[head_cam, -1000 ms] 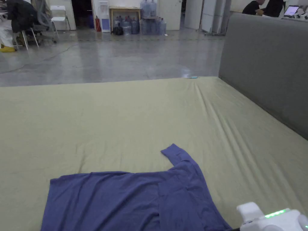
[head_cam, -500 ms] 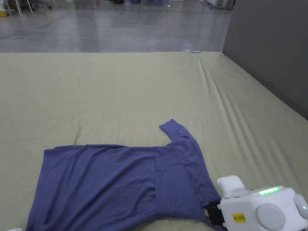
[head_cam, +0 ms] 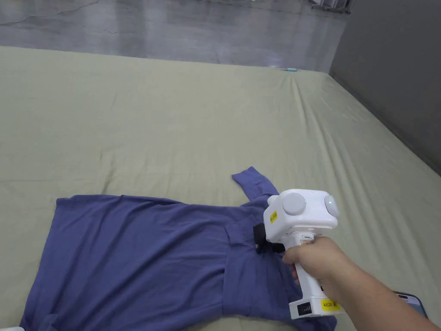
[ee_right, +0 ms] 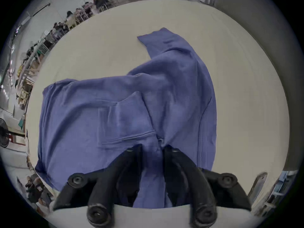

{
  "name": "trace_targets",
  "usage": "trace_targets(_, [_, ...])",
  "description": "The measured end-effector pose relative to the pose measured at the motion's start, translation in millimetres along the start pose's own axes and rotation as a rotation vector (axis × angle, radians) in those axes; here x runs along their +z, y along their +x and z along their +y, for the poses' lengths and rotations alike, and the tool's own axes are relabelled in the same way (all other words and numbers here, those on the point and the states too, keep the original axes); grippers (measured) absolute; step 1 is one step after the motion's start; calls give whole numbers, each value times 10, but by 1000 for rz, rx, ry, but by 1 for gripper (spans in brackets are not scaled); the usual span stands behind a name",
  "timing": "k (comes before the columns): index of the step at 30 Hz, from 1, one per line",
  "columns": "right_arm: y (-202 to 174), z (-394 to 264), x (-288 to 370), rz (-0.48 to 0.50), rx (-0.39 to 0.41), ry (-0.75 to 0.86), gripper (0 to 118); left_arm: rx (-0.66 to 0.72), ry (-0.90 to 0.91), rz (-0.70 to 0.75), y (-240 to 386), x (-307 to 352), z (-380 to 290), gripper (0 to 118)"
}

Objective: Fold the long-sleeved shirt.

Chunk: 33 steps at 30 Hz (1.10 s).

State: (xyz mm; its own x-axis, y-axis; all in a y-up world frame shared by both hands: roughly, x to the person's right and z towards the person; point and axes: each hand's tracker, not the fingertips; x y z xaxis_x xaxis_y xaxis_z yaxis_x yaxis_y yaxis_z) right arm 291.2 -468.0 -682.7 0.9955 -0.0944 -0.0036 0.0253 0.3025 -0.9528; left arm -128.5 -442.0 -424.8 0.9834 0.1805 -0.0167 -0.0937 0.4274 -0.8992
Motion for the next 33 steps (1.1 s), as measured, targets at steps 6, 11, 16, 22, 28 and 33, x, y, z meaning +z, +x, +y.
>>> trace_targets(6, [-105, -211, 488, -9, 103, 103, 2, -9, -2, -4, 47, 1, 23, 0])
trace_targets(11, [-182, -535, 1068, 93, 136, 162, 2, -14, -1, -13, 99, 26, -14, 0])
trace_targets(16, [-223, -792, 1143, 80, 221, 185, 2, -10, -8, -20, 102, 13, -24, 0])
trace_targets(22, [-179, -917, 939, 69, 196, 135, 2, -3, 6, -27, 123, 67, -42, 0])
trace_targets(28, [-258, -1298, 914, 61, 259, 105, 2, 9, -12, -29, 80, 36, -38, 0])
trace_targets(33, [-221, -1412, 748, 54, 258, 78, 2, 57, -28, -79, 62, 56, 151, 0])
